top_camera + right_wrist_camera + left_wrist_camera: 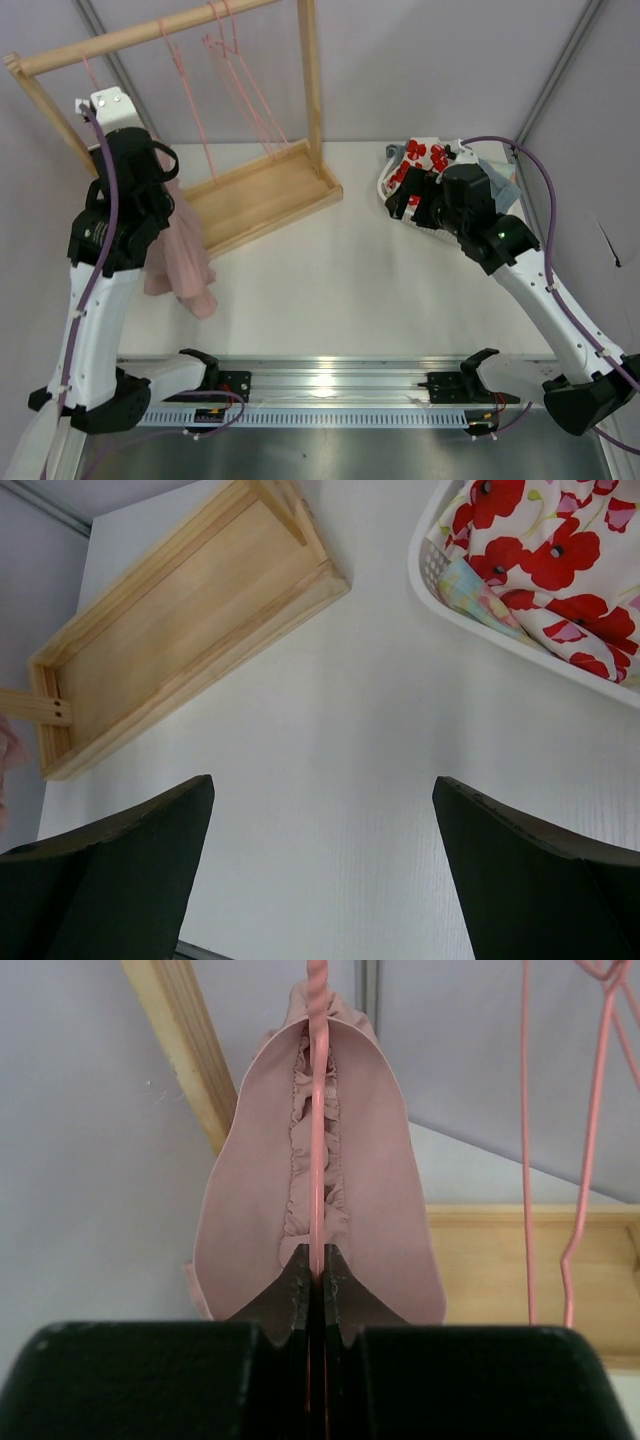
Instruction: Place the skirt on the hanger
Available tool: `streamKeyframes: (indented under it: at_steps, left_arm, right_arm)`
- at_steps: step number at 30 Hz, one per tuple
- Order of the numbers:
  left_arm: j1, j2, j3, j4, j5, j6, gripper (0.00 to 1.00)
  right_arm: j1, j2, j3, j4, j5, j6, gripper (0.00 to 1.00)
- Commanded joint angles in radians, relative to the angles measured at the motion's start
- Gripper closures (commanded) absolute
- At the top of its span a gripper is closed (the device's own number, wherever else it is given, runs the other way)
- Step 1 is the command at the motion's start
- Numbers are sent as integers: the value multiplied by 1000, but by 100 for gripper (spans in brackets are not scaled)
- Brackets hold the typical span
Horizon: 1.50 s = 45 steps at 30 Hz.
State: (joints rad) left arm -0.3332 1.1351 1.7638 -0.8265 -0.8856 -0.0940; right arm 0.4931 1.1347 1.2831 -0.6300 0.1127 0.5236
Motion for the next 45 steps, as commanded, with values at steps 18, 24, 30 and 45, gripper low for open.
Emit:
streamKeyframes:
  at_steps: [18,24,30,45]
  left_arm:
    - [181,203,214,279,120,142,100]
    - [270,249,260,253,197,132,100]
    - [322,272,235,262,295,131,100]
    - [416,190,-26,286,329,46,100]
  right_arm:
    - [-11,-9,-7,26,-12,39,1]
    - [-11,7,-5,38,-11,36,1]
    - [-13,34,-2,47,-15,20,1]
    - [-22,50,2,50,-16,3,1]
